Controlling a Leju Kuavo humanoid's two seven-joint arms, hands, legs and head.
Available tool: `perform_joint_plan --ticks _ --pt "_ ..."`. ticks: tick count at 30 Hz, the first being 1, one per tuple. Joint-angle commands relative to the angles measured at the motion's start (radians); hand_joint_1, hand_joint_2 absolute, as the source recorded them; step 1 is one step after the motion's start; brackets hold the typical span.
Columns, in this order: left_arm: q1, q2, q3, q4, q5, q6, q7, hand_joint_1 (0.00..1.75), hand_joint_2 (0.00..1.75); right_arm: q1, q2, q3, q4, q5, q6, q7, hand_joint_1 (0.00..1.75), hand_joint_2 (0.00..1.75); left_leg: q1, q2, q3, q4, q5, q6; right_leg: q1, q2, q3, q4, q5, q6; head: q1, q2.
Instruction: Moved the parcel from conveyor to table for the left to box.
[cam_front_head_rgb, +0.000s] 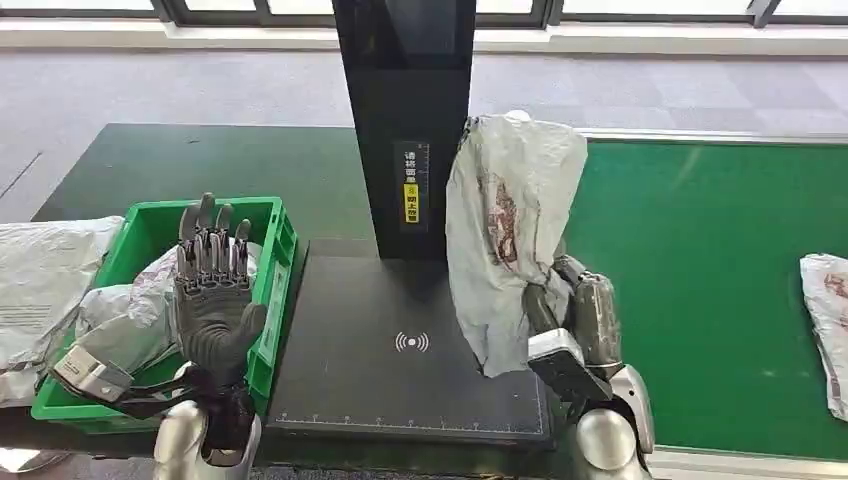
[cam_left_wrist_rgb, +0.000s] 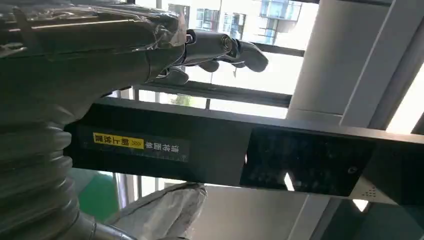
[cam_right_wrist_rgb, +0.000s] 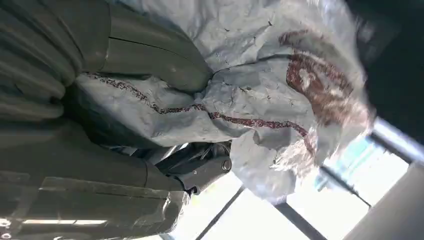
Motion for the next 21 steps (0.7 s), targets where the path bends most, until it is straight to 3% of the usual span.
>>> perform_joint_plan --ticks 1,7,17,21 --pt "-0.038 0.031 0.008 0.079 0.0 -0.011 -0.004 0.0 1.75 -0.005 -0.085 0.099 0.008 -0.002 0.039 -0.001 1.75 1.75 0.0 -0.001 0.0 -0.002 0.001 0.001 0.0 0.0 0.001 -0.002 0.001 0.0 0.0 0.0" --pt "-0.038 0.031 0.008 0.078 0.0 -0.012 -0.004 0.0 1.75 -0.006 -0.088 0.102 0.009 0.001 0.047 0.002 1.75 1.75 0.0 -0.001 0.0 -0.001 0.001 0.001 0.0 0.0 0.0 -0.001 0.001 0.0 0.0 0.0" --pt "-0.057 0.034 0.012 0.116 -0.011 -0.045 -0.012 0.0 1.75 -0.036 -0.131 0.176 0.115 0.113 0.255 0.065 1.75 1.75 0.0 0.0 0.001 -0.002 0.001 0.001 0.0 0.001 0.001 -0.002 0.002 0.0 0.0 0.0" --pt "-0.06 0.034 0.014 0.12 -0.017 -0.046 -0.02 0.0 1.75 -0.067 -0.136 0.21 0.216 0.162 0.278 0.101 1.75 1.75 0.0 0.001 0.001 -0.003 0.002 0.001 0.001 0.001 0.002 -0.004 0.003 0.0 0.0 0.0"
